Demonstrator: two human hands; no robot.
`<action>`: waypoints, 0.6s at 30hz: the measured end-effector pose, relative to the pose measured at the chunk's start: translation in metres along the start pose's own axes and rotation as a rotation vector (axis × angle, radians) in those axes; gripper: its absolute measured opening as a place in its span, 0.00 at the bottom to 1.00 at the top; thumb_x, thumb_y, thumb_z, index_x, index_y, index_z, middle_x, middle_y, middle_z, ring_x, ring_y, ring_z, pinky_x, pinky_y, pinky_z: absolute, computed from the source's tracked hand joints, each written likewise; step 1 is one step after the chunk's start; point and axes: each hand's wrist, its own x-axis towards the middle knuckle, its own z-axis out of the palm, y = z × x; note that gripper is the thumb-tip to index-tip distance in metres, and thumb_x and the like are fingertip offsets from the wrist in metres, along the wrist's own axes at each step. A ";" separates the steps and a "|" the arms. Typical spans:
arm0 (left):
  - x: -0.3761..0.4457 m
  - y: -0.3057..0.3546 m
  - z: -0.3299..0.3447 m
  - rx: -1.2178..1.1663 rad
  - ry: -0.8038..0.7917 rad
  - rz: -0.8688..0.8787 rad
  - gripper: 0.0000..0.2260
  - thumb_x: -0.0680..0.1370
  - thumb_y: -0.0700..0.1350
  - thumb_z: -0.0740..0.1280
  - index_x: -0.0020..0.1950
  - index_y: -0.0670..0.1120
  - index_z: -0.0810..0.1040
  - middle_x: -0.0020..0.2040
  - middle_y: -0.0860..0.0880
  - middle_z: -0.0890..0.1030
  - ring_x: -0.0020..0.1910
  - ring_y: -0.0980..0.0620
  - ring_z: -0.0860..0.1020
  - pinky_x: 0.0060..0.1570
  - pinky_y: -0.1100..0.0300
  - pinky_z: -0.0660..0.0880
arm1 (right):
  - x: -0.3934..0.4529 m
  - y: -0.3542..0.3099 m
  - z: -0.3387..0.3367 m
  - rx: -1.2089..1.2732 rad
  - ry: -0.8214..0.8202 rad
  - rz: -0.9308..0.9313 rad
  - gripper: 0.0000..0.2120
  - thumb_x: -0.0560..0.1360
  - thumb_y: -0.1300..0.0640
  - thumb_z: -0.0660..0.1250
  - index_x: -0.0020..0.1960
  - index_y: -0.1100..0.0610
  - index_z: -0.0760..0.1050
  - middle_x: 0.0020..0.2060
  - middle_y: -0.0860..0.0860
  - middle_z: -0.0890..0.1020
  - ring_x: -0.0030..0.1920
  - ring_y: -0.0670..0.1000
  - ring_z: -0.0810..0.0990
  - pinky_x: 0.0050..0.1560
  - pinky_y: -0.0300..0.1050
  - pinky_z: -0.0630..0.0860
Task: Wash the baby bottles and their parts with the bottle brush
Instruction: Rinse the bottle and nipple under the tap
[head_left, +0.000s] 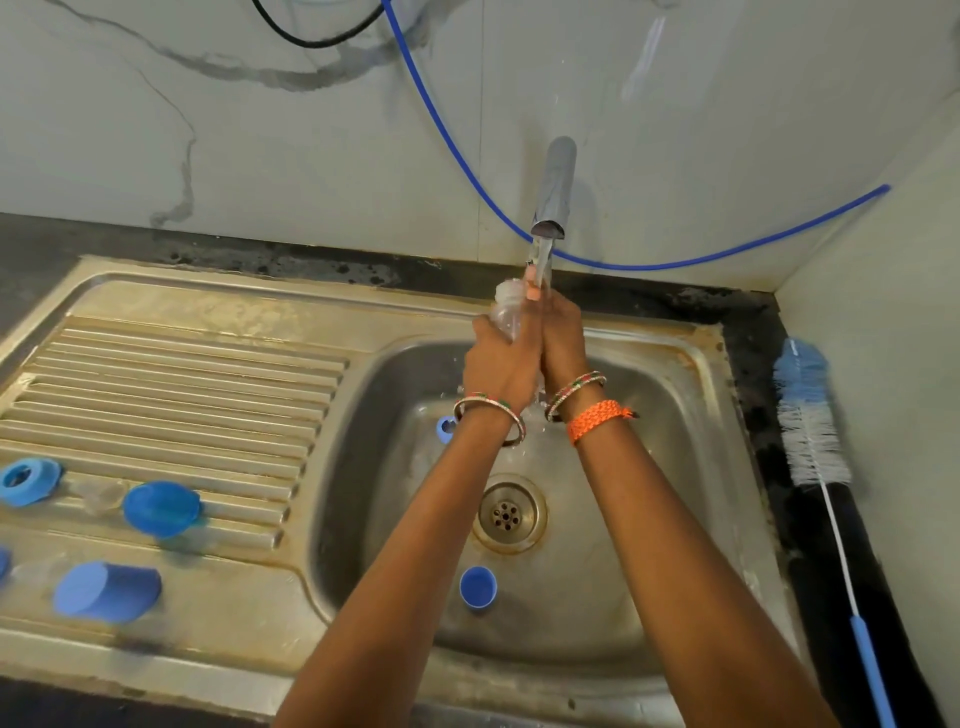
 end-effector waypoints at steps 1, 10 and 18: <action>0.007 0.000 -0.001 -0.070 0.035 -0.023 0.27 0.79 0.64 0.50 0.55 0.43 0.73 0.45 0.46 0.78 0.42 0.49 0.76 0.42 0.58 0.71 | -0.004 0.000 0.000 0.011 -0.092 0.000 0.07 0.79 0.51 0.61 0.50 0.51 0.76 0.43 0.51 0.81 0.47 0.52 0.79 0.55 0.55 0.76; 0.028 -0.001 0.001 -0.307 0.035 -0.338 0.21 0.81 0.50 0.47 0.55 0.40 0.76 0.55 0.35 0.79 0.45 0.44 0.74 0.54 0.50 0.73 | -0.013 0.010 0.002 0.062 0.317 -0.002 0.13 0.79 0.53 0.63 0.51 0.63 0.80 0.42 0.55 0.80 0.46 0.54 0.78 0.46 0.46 0.76; 0.030 0.001 0.003 -0.433 0.013 -0.332 0.23 0.83 0.54 0.47 0.54 0.41 0.76 0.47 0.42 0.78 0.49 0.45 0.76 0.56 0.54 0.72 | -0.023 0.008 0.009 -0.118 0.084 -0.032 0.17 0.76 0.47 0.65 0.59 0.56 0.76 0.50 0.51 0.80 0.50 0.49 0.79 0.52 0.45 0.77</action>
